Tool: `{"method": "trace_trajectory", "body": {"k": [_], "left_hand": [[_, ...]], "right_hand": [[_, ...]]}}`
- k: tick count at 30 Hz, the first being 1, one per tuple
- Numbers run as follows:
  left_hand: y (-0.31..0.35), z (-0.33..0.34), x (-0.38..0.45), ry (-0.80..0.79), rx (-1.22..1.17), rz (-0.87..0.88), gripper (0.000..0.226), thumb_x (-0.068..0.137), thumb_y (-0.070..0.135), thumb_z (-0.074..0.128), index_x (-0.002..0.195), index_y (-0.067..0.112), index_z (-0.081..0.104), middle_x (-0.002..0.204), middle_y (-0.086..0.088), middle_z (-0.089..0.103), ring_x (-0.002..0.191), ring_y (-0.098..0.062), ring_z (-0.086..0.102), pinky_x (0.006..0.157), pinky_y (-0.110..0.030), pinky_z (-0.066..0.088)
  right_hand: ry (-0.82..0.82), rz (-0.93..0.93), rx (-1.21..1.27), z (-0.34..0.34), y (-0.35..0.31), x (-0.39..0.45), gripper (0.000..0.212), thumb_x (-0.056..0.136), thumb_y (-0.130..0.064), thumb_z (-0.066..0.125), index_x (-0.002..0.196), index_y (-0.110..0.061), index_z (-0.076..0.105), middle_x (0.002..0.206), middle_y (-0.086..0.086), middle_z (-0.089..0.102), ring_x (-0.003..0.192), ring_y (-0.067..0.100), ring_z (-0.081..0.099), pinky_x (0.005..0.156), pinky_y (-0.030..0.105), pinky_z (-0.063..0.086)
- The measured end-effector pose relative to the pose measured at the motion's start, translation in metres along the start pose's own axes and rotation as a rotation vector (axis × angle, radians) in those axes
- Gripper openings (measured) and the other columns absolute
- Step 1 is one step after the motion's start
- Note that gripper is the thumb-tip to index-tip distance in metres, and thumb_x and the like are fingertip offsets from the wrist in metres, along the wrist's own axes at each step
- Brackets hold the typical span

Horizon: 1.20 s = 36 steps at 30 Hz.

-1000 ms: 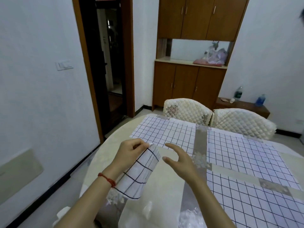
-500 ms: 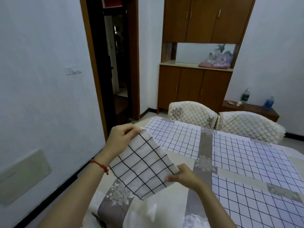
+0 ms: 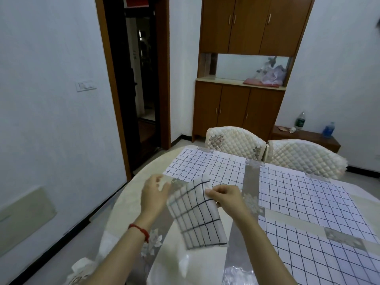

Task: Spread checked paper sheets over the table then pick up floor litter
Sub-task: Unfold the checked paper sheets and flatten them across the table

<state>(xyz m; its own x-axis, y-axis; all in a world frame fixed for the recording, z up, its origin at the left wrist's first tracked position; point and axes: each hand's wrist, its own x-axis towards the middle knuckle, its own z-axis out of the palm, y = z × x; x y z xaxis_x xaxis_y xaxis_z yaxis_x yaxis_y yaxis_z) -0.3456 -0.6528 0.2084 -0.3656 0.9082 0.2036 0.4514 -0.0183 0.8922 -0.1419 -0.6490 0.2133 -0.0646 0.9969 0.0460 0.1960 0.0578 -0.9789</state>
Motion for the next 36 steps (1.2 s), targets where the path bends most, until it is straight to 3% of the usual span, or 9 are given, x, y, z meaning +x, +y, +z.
{"method": "trace_trajectory", "body": {"k": [1,4,9,13,17,21,27,32,36], "left_hand": [[0.004,0.008,-0.010,-0.051,-0.030,0.007,0.007,0.083,0.021,0.063,0.088,0.016,0.064,0.091,-0.002,0.066,0.088,-0.021,0.061,0.070,-0.024,0.042],[0.015,0.026,-0.030,-0.194,-0.071,-0.003,0.023,0.081,0.034,0.065,0.068,0.015,0.067,0.064,0.002,0.065,0.063,-0.011,0.058,0.058,-0.020,0.043],[0.022,0.035,-0.033,-0.352,-0.210,-0.190,0.022,0.078,0.033,0.069,0.064,0.015,0.066,0.054,0.007,0.064,0.053,-0.005,0.061,0.050,-0.020,0.053],[0.020,0.032,-0.031,-0.417,-0.312,-0.244,0.022,0.081,0.021,0.067,0.062,0.011,0.066,0.047,0.005,0.064,0.047,-0.004,0.063,0.047,-0.020,0.051],[0.017,0.025,-0.027,-0.398,-0.318,-0.228,0.019,0.083,0.013,0.065,0.065,0.009,0.068,0.053,0.003,0.066,0.053,-0.012,0.065,0.051,-0.023,0.056],[0.006,0.011,-0.012,-0.300,-0.099,-0.062,0.017,0.081,0.011,0.066,0.065,0.013,0.069,0.063,-0.002,0.068,0.060,-0.015,0.062,0.061,-0.026,0.055],[-0.002,0.000,-0.006,-0.270,0.233,0.165,0.004,0.079,0.024,0.068,0.081,0.025,0.071,0.083,0.012,0.070,0.080,-0.006,0.062,0.074,-0.023,0.051],[0.014,0.024,-0.013,-0.407,0.224,0.401,0.037,0.076,0.032,0.070,0.112,0.023,0.063,0.112,0.010,0.065,0.106,-0.007,0.057,0.093,-0.026,0.046],[0.024,0.030,-0.010,-0.486,0.188,0.437,0.011,0.080,0.027,0.066,0.086,0.019,0.071,0.081,0.000,0.072,0.079,-0.014,0.064,0.077,-0.038,0.052]], "right_hand": [[0.000,0.005,-0.028,0.005,-0.001,0.000,0.034,0.076,-0.018,0.073,0.045,-0.020,0.060,0.043,-0.010,0.054,0.044,0.002,0.048,0.045,0.015,0.041],[0.013,-0.009,-0.124,0.016,0.000,-0.001,0.037,0.071,-0.018,0.076,0.042,-0.020,0.053,0.036,-0.011,0.047,0.036,0.000,0.037,0.040,0.010,0.028],[-0.046,-0.051,-0.291,0.025,0.001,-0.008,0.028,0.071,-0.020,0.073,0.049,-0.018,0.056,0.051,-0.007,0.053,0.047,0.002,0.041,0.044,0.011,0.032],[-0.109,-0.040,-0.316,0.023,-0.001,-0.011,0.030,0.068,-0.025,0.079,0.067,0.000,0.061,0.064,0.004,0.060,0.058,0.010,0.047,0.053,0.019,0.036],[-0.141,-0.004,-0.340,0.013,-0.004,-0.010,0.027,0.068,-0.025,0.081,0.061,-0.012,0.058,0.055,-0.007,0.053,0.047,0.001,0.042,0.047,0.013,0.032],[-0.118,0.033,-0.396,-0.006,-0.003,-0.007,0.016,0.072,-0.018,0.077,0.063,-0.017,0.064,0.056,-0.009,0.059,0.049,0.000,0.049,0.049,0.013,0.039],[0.033,-0.108,-0.549,-0.014,-0.010,-0.005,0.019,0.080,-0.020,0.068,0.065,-0.028,0.061,0.064,-0.012,0.062,0.062,0.002,0.055,0.056,0.014,0.041],[-0.114,-0.299,-0.717,0.004,-0.025,-0.007,0.006,0.083,-0.018,0.062,0.080,-0.021,0.066,0.069,-0.009,0.063,0.064,0.004,0.054,0.061,0.022,0.042],[-0.101,-0.330,-0.738,0.001,-0.031,-0.009,0.004,0.081,-0.027,0.064,0.079,-0.024,0.066,0.070,-0.006,0.066,0.066,0.008,0.056,0.061,0.027,0.045]]}}
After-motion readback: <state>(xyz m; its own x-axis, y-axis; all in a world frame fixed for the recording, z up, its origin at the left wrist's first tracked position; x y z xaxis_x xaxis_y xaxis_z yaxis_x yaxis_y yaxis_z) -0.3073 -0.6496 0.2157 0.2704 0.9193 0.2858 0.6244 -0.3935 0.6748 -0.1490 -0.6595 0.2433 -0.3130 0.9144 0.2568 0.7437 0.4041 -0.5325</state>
